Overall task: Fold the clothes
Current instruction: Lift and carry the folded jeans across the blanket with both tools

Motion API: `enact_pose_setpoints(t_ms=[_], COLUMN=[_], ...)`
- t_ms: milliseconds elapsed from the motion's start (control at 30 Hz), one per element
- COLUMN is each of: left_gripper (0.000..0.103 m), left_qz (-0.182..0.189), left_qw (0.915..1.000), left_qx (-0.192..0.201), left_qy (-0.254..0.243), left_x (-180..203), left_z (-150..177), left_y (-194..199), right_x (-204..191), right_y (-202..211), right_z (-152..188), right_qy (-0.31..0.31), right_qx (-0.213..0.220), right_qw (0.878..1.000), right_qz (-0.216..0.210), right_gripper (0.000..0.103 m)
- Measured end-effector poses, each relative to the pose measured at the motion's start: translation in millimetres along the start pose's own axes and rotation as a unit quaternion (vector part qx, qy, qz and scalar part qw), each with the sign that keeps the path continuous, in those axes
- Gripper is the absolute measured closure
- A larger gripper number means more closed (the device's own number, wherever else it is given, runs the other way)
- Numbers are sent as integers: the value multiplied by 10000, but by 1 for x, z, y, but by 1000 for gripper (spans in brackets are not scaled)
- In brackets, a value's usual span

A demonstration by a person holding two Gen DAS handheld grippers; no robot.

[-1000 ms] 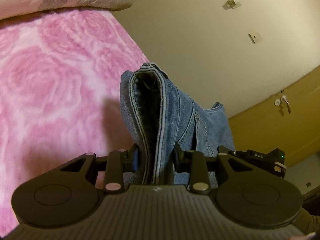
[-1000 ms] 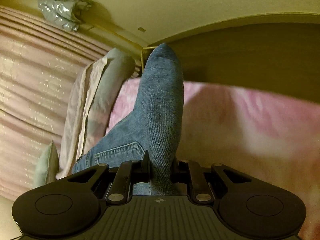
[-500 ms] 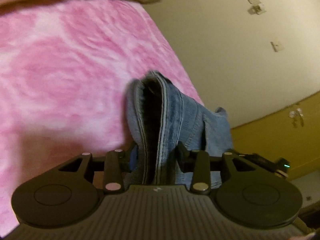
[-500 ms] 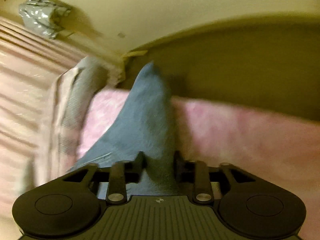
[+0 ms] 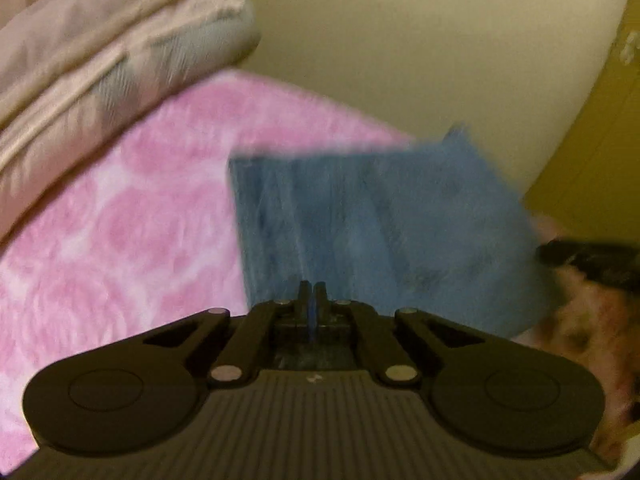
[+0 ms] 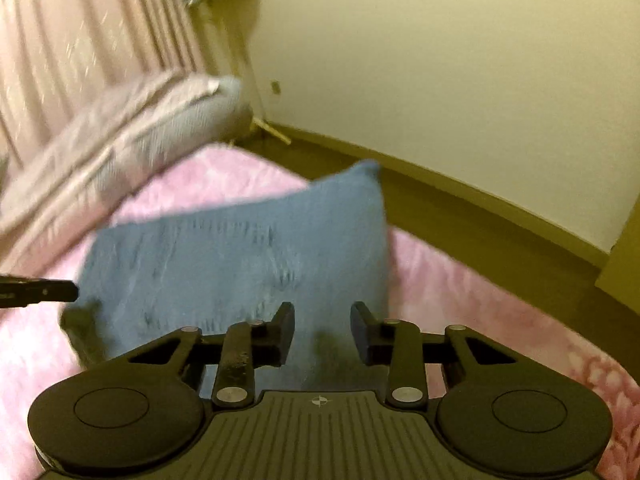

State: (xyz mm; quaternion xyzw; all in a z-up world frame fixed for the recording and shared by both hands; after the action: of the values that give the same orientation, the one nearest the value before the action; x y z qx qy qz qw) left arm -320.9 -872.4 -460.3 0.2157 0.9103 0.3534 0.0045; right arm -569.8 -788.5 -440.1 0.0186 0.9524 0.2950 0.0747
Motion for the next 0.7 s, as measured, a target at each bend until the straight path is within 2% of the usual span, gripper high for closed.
enact_pose_setpoints(t_ms=[33,100,133,233,333,433,533,600,700], left_gripper=[103,100,100,102,103,102,102,101,99], left_qz=[-11,-12,-49,-232,-168,-94,-231,-339,-285], left_qw=[10000,9984,9978,9994,9996,9991,9982,9980,9976], left_qx=[31,206,160,-48,178,383,550,531,626], left_qy=[85,522,642,271,149,156,-58,-64,114], left_x=[-4,-13,-15,-5,7,9,6,-2,-12], left_z=[11,19,18,6,-25,-56,-81,-82,-69], left_y=[-6,-7,-9,-5,5,-9,-37,-58,-75], right_x=[3,8,8,14,20,23,25,32,41], right_y=[-7,-11,-11,-10,-1,-23,-62,-85,-120], right_z=[14,27,27,11,-25,-57,-74,-77,-60], right_qy=[143,632,809,526,521,562,669,639,521], right_qx=[-240,-262,-366,-687,-105,265,417,449,101], right_qw=[9996,9976,9960,9963,9985,9981,9969,9969,9986], right_qz=[90,65,45,13,88,10,-33,-50,-46], right_gripper=[69,69,69,69,68,68,68,68,69])
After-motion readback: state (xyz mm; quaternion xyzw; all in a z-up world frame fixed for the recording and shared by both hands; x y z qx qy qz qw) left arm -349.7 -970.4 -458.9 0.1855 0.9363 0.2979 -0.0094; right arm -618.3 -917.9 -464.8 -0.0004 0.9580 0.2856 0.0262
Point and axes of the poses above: each gripper's, at about its wrist camera, not at the fingertips, and y roughly against the way its jaws point, x to its right, z to its underside, the point moved 8 cm from there along -y, roughly the way its jaws point, and after that the axes turned 10 degrees about x, right-handed, at the moved point
